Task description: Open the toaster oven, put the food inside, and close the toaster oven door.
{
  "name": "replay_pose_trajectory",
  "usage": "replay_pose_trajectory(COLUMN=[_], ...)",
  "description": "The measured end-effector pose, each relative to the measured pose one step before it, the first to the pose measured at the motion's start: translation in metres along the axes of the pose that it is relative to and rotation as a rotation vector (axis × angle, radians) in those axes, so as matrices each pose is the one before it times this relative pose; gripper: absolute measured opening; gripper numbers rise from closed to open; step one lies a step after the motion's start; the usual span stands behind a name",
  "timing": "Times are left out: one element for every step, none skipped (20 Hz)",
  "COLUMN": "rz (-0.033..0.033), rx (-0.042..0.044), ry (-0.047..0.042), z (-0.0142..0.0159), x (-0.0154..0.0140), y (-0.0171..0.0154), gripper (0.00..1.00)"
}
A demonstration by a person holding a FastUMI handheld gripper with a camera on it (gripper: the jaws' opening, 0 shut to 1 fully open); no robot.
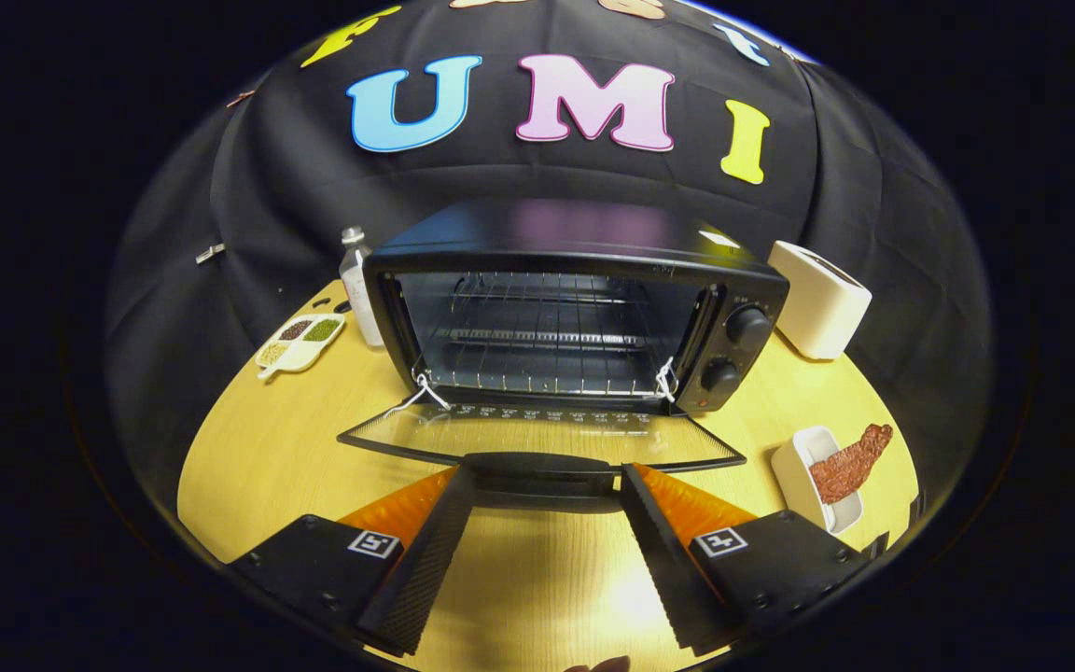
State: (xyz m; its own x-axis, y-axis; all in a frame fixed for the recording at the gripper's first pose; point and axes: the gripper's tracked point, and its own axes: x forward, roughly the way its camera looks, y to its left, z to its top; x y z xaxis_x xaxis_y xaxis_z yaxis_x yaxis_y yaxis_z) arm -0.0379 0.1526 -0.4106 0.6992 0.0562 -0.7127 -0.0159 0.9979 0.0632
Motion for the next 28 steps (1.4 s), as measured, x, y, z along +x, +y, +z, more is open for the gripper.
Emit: replay_pose_trajectory(rz=[0.00387,-0.00035,0.00182,-0.00051,-0.00265,0.00545,0.00521,0.00845,0.00983,0.0131,0.01701,0.02351,0.02764,0.02505,0.02889,0.02878,0.03304,0.03012,0.02372,0.01605,0.00809,0.00427,0.00065,-0.0017,-0.00694,-0.01221,-0.01666,-0.0077], rx=[0.00573,0.00351,-0.0018,-0.00731,-0.0133,-0.00275,0.00253,0.00453,0.01048,0.0127,0.01385,0.01102,0.00431,-0.00607,-0.01485,-0.01635,-0.01152,-0.00797,-0.00717,-0.00877,-0.00768,-0.00611,-0.00449,-0.00411,-0.00436,-0.00684,-0.01209,-0.01142], ry=[0.01953,0.01694,0.02558,0.02565,0.02334,0.00487,0.00124,0.00825,0.00834,0.00383,-0.00435,-0.00976,-0.01073,-0.01418,-0.0166,-0.01466,-0.01099,-0.00556,-0.00228,0.00407,0.01143,0.01208,0.01892,0.01777,0.0166,0.01856,0.02524,0.02656], z=[-0.00595,-0.00674,-0.00761,-0.00858,-0.00803,-0.00422,-0.00328,-0.00521,-0.0032,-0.00199,0.00228,0.00366,0.00527,0.0058,0.00715,0.00723,0.00676,0.00674,0.00661,0.00454,0.004,0.00139,0.0011,-0.0007,-0.00047,-0.00192,-0.00378,-0.00528], x=[0.0015,0.00054,0.00235,0.00172,-0.00033,0.00093,-0.00025,-0.00155,-0.00181,-0.0031,-0.00358,-0.00664,-0.00781,-0.01004,-0.01072,-0.0131,-0.0128,-0.01298,-0.01097,-0.01137,-0.00995,-0.00968,-0.00861,-0.00622,-0.00731,-0.00473,-0.00424,-0.00345], y=[0.0003,-0.00227,-0.00172,-0.00206,-0.00346,-0.00108,-0.0021,-0.00205,-0.00169,-0.00099,-0.00206,-0.00207,-0.00181,-0.00424,-0.00407,-0.00233,-0.00377,-0.00446,-0.00758,-0.00947,-0.01245,-0.01568,-0.01653,-0.01713,-0.0187,-0.02108,-0.0211,-0.01785], gripper=[0.98,0.98,0.98,0.98,0.98,0.98,0.98,0.98,0.98,0.98,0.99,0.98,0.99,0.99,0.98,0.98,0.98,0.98,0.99,0.99,0.99,0.99,0.99,0.99,0.99,0.99,0.99,0.99])
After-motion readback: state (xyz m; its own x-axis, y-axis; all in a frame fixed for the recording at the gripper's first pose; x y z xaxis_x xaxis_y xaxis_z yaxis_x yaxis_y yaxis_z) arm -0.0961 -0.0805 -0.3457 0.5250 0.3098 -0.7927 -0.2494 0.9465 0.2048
